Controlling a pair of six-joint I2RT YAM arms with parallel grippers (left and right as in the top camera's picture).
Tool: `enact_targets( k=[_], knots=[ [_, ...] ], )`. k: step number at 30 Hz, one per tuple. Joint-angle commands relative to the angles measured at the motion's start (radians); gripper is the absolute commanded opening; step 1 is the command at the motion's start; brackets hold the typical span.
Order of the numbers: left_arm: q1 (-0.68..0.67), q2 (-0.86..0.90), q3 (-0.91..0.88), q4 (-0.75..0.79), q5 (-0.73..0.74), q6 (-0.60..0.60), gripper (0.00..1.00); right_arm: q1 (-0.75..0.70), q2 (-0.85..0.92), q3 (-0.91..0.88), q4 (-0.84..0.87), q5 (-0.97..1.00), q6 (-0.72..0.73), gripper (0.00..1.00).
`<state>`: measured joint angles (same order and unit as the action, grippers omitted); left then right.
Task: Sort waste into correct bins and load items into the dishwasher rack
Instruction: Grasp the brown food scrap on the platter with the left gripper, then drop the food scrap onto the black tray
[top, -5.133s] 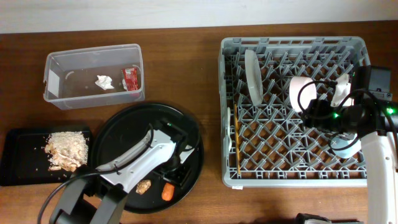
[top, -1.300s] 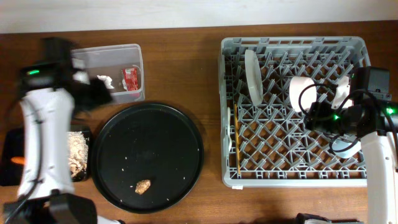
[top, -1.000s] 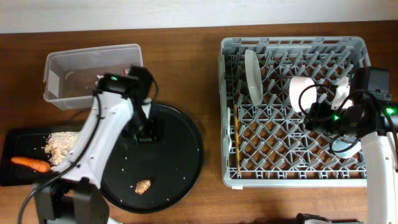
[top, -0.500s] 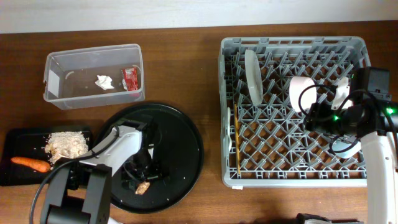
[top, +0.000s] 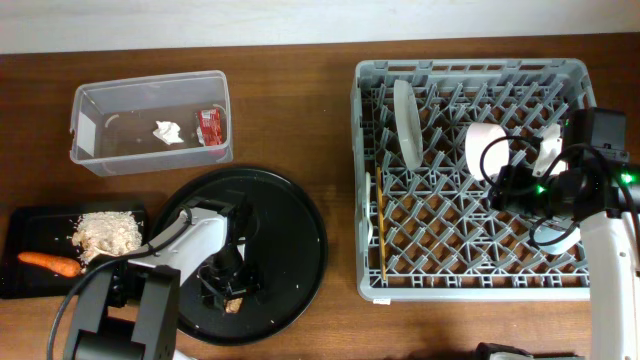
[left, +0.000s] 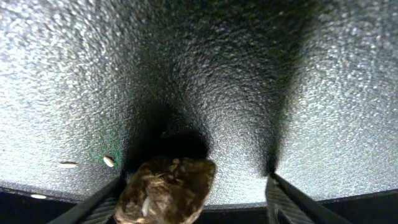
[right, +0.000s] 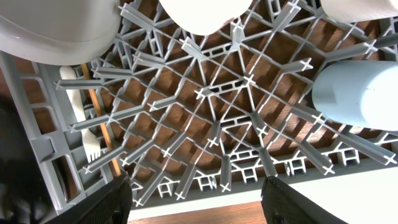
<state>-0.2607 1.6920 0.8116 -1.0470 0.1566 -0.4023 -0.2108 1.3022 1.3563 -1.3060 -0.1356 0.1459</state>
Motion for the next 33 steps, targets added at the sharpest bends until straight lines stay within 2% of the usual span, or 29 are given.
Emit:
enact_targets(
  k=[1, 8, 11, 13, 16, 19, 20, 22, 23, 28, 33],
  knots=[
    [0.002, 0.01, 0.009, 0.04, -0.048, -0.005, 0.57, -0.006, 0.002, 0.002, -0.001, 0.008, -0.007, 0.7],
    [0.002, 0.01, 0.067, 0.032, -0.094, -0.005, 0.55, -0.006, 0.002, 0.002, -0.004, 0.009, -0.007, 0.7],
    [0.002, 0.01, 0.091, 0.032, -0.094, -0.005, 0.41, -0.006, 0.002, 0.002, -0.006, 0.009, -0.008, 0.69],
    [0.002, 0.01, 0.092, 0.033, -0.096, -0.005, 0.36, -0.006, 0.002, 0.002, -0.006, 0.009, -0.007, 0.7],
    [0.002, 0.01, 0.092, 0.032, -0.127, -0.005, 0.41, -0.006, 0.002, 0.002, -0.007, 0.009, -0.007, 0.7],
    [0.002, 0.01, 0.095, 0.034, -0.132, -0.005, 0.41, -0.006, 0.002, 0.002, -0.007, 0.009, -0.007, 0.69],
    [0.002, 0.01, 0.095, 0.033, -0.132, -0.005, 0.39, -0.006, 0.002, 0.002, -0.007, 0.009, -0.007, 0.69],
    [0.002, 0.01, 0.098, 0.033, -0.131, -0.005, 0.27, -0.006, 0.002, 0.002, -0.006, 0.009, -0.007, 0.69],
    [0.002, 0.01, 0.101, 0.032, -0.131, -0.005, 0.24, -0.006, 0.002, 0.002, -0.007, 0.009, -0.007, 0.69],
    [0.002, 0.008, 0.142, 0.011, -0.131, -0.005, 0.19, -0.006, 0.002, 0.002, -0.007, 0.009, -0.008, 0.69],
    [0.032, -0.002, 0.232, -0.072, -0.173, -0.005, 0.18, -0.006, 0.002, 0.002, -0.007, 0.01, -0.008, 0.69]
  ],
)
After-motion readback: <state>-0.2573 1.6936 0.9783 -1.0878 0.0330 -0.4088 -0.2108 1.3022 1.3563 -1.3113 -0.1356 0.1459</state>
